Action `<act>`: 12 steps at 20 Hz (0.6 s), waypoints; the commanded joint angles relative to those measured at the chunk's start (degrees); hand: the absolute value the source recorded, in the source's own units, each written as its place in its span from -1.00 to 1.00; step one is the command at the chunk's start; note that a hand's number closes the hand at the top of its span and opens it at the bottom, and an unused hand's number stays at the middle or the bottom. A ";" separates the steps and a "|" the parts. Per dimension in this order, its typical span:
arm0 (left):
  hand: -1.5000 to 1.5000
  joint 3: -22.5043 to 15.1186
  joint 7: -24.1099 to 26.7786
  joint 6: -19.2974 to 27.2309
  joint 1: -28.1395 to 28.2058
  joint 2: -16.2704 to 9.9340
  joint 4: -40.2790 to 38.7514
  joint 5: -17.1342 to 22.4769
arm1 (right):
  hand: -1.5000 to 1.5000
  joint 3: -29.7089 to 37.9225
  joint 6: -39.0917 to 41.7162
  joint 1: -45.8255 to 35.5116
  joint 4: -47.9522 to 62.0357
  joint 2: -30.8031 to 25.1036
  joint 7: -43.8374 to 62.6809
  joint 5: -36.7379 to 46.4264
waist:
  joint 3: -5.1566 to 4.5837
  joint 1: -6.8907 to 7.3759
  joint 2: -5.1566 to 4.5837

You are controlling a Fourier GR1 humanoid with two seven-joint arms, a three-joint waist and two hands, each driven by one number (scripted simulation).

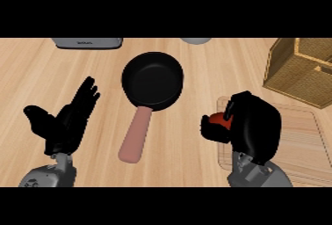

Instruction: Pick the bell pepper from the cutting board and place it in the pot

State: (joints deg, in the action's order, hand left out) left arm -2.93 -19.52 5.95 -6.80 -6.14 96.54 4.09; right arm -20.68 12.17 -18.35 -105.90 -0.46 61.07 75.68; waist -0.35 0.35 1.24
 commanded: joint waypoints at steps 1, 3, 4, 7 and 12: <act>0.00 0.02 -0.08 -0.09 -1.00 -0.46 -0.02 -0.52 | 1.00 -9.80 4.99 -9.78 -5.77 0.44 16.91 5.76 | 0.01 0.78 -0.12; 0.00 -0.59 -0.01 -0.42 -0.82 0.45 -0.29 0.14 | 1.00 -11.54 9.22 -16.85 -5.42 0.44 18.55 6.25 | -0.02 1.32 -0.25; 0.00 -1.59 -0.04 0.26 -1.41 0.91 0.10 -1.04 | 1.00 -12.30 9.37 -19.93 -4.75 0.43 18.88 6.03 | -0.04 1.80 -0.16; 0.00 -0.21 1.20 -1.36 -1.17 0.19 -1.99 0.54 | 1.00 -14.34 6.82 -28.41 -1.04 0.43 22.53 3.54 | 0.00 2.58 -0.80; 0.00 -1.32 -0.65 -0.94 -2.95 0.80 -1.40 -0.02 | 1.00 -6.80 7.99 -39.71 4.87 0.42 22.97 -3.55 | 0.08 2.74 -0.86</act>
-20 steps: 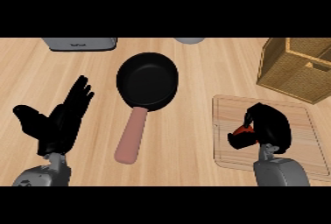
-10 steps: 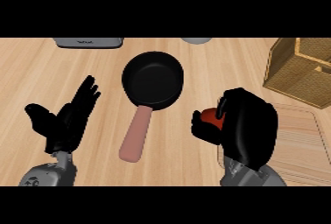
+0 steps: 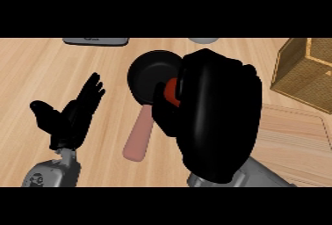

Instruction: Pick the bell pepper from the cutting board and place it in the pot

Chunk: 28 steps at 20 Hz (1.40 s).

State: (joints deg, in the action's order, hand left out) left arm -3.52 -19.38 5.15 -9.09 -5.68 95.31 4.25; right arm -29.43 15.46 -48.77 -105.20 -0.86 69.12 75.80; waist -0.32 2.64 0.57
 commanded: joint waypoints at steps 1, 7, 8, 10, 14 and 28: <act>0.00 -0.32 -0.68 -0.76 -0.16 -0.35 1.03 0.32 | 1.00 1.37 3.37 -9.44 5.86 0.81 15.98 -4.13 | 0.06 0.89 -0.14; 0.00 -1.00 0.36 -0.38 -0.35 0.67 -0.92 -0.41 | 1.00 9.28 -0.73 -16.69 17.87 0.81 14.52 -8.53 | 0.09 1.07 -0.77; 0.00 1.50 -0.69 -1.15 -3.69 -1.27 -1.89 0.68 | 1.00 10.07 -1.77 -19.21 20.63 0.81 14.49 -7.89 | 0.03 1.32 -1.01; 0.00 -0.15 0.27 -0.36 -2.50 0.23 -0.88 -0.24 | 1.00 11.80 -2.68 -21.11 25.17 0.82 14.14 -9.15 | 0.07 1.48 -0.93; 0.00 0.60 0.35 -0.29 -2.84 0.17 -2.17 -0.03 | 1.00 13.99 -8.23 -22.72 33.49 0.82 11.78 -11.09 | 0.12 1.02 -1.25; 0.00 -2.11 -0.77 -0.54 -1.91 1.46 0.90 -0.69 | -1.00 21.64 -28.41 -21.13 50.51 0.83 6.36 -25.70 | 0.27 3.37 -1.48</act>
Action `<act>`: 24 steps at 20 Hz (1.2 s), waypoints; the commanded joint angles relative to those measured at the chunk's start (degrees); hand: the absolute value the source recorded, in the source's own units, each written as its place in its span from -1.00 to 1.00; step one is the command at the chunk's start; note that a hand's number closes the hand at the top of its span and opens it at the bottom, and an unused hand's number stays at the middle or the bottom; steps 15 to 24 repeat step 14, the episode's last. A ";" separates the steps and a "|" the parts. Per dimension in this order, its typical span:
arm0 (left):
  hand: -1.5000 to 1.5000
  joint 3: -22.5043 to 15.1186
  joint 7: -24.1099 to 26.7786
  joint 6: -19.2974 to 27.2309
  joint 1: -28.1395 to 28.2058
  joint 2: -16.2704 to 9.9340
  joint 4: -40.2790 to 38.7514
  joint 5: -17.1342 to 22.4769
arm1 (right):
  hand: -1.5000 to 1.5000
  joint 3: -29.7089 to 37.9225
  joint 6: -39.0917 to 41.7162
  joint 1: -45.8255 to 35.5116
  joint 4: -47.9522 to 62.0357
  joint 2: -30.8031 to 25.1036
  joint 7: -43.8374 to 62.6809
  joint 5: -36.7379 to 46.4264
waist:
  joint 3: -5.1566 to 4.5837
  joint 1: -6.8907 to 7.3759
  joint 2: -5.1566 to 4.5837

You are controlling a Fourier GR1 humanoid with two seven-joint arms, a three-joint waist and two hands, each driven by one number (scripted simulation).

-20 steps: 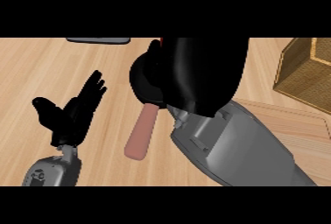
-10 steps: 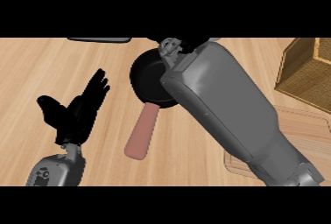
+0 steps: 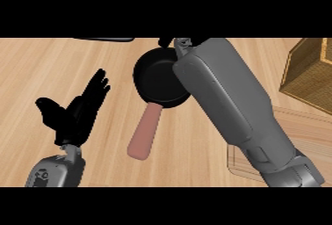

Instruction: Pick the bell pepper from the cutting board and place it in the pot

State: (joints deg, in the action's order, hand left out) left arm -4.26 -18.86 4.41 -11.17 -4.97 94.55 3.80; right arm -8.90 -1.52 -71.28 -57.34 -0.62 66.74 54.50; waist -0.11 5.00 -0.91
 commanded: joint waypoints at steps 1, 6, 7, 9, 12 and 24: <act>0.00 -0.74 -0.34 0.44 0.53 0.84 0.59 -0.21 | -1.00 2.36 -12.88 0.93 2.46 0.59 8.01 -5.36 | 0.05 0.32 0.03; 0.00 -0.36 -0.51 -0.43 1.03 -0.21 1.12 0.01 | -1.00 1.90 -26.98 0.71 1.98 0.59 3.26 -3.19 | 0.06 0.01 0.31; 0.00 0.78 0.61 -0.40 0.72 -0.04 -0.70 0.68 | -1.00 1.33 -29.62 -0.11 1.91 0.60 3.15 -1.21 | -0.01 -0.46 0.19; 0.00 1.08 -0.48 0.62 -0.81 -0.25 0.18 -0.06 | -1.00 2.08 -34.43 -0.21 1.09 0.60 1.31 1.92 | 0.05 -1.55 0.48; 0.00 1.15 -0.64 0.52 1.38 -0.53 0.76 -0.04 | -1.00 1.08 -40.48 0.56 1.90 0.60 3.91 6.83 | 0.01 -2.01 0.85; 0.00 2.18 0.03 0.59 3.00 -1.15 1.34 0.16 | -1.00 3.04 -41.75 1.50 0.33 0.60 4.15 8.61 | 0.05 -3.28 1.15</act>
